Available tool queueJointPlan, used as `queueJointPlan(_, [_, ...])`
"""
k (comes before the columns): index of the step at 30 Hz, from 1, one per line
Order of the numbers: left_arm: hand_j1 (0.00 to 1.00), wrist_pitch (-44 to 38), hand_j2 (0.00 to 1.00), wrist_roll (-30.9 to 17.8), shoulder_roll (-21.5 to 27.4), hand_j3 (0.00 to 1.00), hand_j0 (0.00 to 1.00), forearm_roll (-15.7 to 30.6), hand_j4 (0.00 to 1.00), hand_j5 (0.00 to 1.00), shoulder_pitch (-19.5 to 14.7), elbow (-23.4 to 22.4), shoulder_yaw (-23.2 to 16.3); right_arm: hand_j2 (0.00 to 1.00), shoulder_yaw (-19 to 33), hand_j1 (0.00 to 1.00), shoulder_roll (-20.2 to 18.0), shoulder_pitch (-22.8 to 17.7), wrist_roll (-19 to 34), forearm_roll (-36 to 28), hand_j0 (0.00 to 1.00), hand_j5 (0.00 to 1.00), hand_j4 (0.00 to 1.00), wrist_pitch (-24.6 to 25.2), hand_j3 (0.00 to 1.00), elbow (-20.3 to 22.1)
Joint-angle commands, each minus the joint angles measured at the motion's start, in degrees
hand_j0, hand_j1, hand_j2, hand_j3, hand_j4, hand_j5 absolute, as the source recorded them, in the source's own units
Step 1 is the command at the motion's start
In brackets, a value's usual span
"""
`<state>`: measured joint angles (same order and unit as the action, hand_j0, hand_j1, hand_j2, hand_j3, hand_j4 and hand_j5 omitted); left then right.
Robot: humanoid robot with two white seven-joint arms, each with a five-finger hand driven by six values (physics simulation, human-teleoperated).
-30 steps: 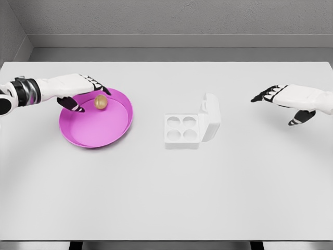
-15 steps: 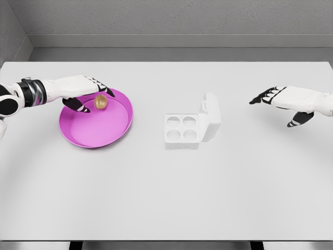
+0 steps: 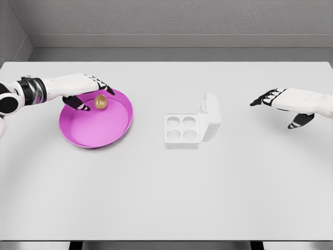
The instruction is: Pack egg into the box and close the box lid
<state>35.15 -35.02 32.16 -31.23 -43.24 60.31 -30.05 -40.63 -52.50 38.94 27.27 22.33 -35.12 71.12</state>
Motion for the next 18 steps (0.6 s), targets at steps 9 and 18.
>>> queueJointPlan(9, [0.82, -0.1, 0.82, 0.0, 0.5, 0.82, 0.82, -1.6, 0.82, 0.82, -0.3, 1.1, 0.2, 1.00, 0.0, 1.00, -0.4, -0.3, 0.0, -0.3, 1.00, 1.00, 1.00, 0.1, 1.00, 0.3])
queueJointPlan(18, [0.82, -0.1, 0.82, 0.0, -0.8, 0.82, 0.82, -2.3, 0.82, 0.82, -0.2, 0.0, 0.1, 1.00, -0.7, 1.00, -0.3, -0.5, -0.1, -0.3, 1.00, 1.00, 1.00, 0.1, 1.00, 0.3])
